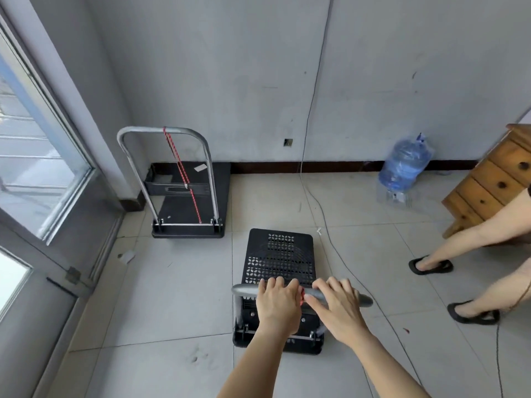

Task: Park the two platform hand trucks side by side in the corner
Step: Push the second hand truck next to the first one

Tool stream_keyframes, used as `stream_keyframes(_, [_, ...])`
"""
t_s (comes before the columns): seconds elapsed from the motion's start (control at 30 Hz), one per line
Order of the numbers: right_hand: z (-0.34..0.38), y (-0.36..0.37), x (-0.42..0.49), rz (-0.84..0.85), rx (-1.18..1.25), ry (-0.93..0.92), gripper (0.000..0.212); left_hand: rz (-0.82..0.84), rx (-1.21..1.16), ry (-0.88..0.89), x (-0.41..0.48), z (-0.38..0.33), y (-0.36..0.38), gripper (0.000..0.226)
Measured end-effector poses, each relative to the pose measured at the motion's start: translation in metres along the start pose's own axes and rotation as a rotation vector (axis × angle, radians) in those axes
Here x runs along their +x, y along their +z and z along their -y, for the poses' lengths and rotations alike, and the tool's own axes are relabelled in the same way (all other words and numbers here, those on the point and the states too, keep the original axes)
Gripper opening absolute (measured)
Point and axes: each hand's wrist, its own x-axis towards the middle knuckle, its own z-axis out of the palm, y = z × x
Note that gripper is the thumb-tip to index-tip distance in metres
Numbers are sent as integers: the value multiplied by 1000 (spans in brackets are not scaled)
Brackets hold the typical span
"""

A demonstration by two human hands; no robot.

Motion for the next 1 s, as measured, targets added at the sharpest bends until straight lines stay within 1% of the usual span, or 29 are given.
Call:
stream_keyframes(0.07, [1, -4, 35, 15, -9, 12, 63, -13, -43, -17, 33, 5, -7, 42])
stream_keyframes(0.13, [1, -11, 72, 41, -7, 20, 66, -42, -60, -42, 68, 10, -17, 40])
stream_keyframes(0.27, [-1, -23, 145, 64, -16, 2, 67, 12, -65, -28, 134, 18, -39, 33])
stream_keyframes(0.43, [-4, -30, 234, 61, -22, -32, 67, 26, -44, -62, 215, 30, -62, 32])
stream_keyframes(0.63, [-25, -48, 343, 98, -17, -57, 68, 50, -73, -92, 316, 23, -87, 33])
stream_keyframes(0.77, [-47, -65, 421, 138, -43, -92, 71, 57, -89, -149, 388, 10, -103, 31])
stream_keyframes(0.8, [-53, -68, 440, 156, -45, -97, 72, 52, -90, -162, 405, 6, -106, 32])
stream_keyframes(0.83, [-59, -71, 458, 170, -43, -103, 73, 36, -91, -168, 422, 4, -108, 38])
stream_keyframes(0.9, [-68, -78, 494, 181, -36, -119, 73, -36, -104, -159, 454, -1, -116, 64])
stream_keyframes(0.93, [-71, -82, 511, 185, -38, -126, 69, -63, -118, -167, 470, -3, -117, 73])
stream_keyframes(0.97, [-74, -85, 526, 190, -39, -132, 64, -91, -123, -181, 485, -3, -117, 75])
stream_keyframes(1.0, [-76, -87, 540, 190, -37, -140, 60, -109, -116, -196, 499, -4, -118, 70])
